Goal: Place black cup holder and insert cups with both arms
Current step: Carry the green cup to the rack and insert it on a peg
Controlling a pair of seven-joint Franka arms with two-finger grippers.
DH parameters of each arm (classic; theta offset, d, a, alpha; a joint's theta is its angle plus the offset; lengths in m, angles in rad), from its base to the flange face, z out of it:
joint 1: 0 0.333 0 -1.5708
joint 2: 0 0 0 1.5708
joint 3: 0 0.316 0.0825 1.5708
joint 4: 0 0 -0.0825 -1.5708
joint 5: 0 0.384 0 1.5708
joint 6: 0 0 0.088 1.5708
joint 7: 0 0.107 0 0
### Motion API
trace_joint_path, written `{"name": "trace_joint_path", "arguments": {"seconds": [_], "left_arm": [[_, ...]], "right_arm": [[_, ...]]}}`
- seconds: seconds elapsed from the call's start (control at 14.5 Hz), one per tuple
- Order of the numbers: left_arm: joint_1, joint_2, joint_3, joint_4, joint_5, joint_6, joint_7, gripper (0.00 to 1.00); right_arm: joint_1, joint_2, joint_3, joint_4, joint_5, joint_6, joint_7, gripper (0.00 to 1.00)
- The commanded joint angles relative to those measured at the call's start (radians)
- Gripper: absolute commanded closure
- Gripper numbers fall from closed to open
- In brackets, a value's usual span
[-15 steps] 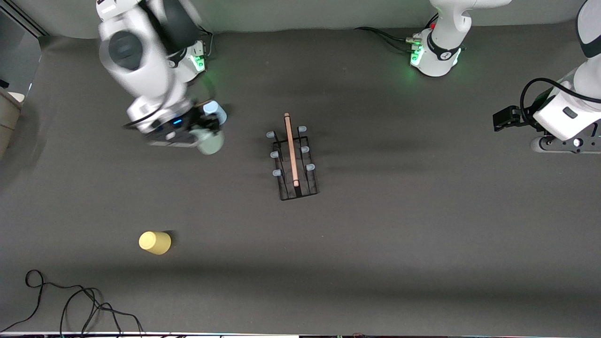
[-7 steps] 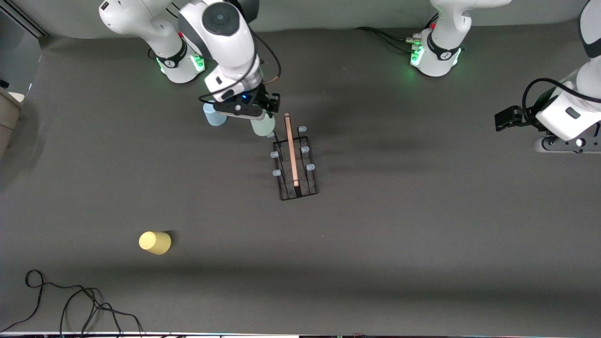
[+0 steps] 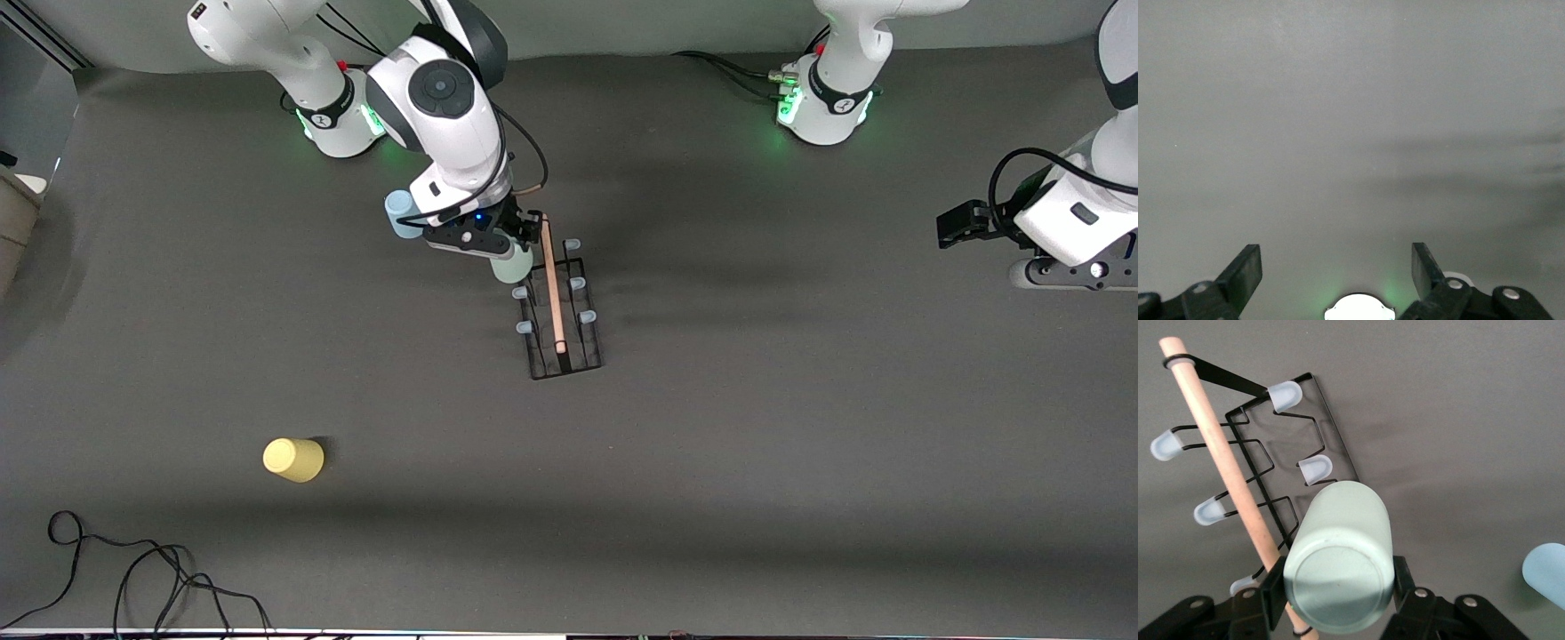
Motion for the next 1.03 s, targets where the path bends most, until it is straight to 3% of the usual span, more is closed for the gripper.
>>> {"name": "trace_joint_path", "arguments": {"seconds": [0.0,0.34,0.41,0.48,0.76,0.96], "left_arm": [[0.004,-0.020,-0.002,-0.006,0.007,-0.010,0.016,0.00],[0.002,-0.020,-0.002,-0.006,0.007,-0.010,0.016,0.00],[0.002,-0.020,-0.002,-0.006,0.007,-0.010,0.016,0.00],[0.002,-0.020,-0.002,-0.006,0.007,-0.010,0.016,0.00],[0.004,-0.020,0.000,-0.006,0.007,-0.010,0.016,0.00],[0.002,-0.020,-0.002,-0.006,0.007,-0.010,0.016,0.00]], "right_arm": [[0.016,0.030,-0.005,-0.029,0.007,0.071,0.039,0.68],[0.050,0.106,-0.007,-0.035,0.007,0.142,0.046,0.68],[0.048,0.112,-0.008,-0.034,0.009,0.144,0.046,0.49],[0.044,0.111,-0.011,-0.032,0.007,0.139,0.046,0.01],[0.036,0.048,-0.051,0.052,0.007,-0.007,0.029,0.00],[0.035,0.040,-0.095,0.289,0.007,-0.317,0.008,0.00]]}}
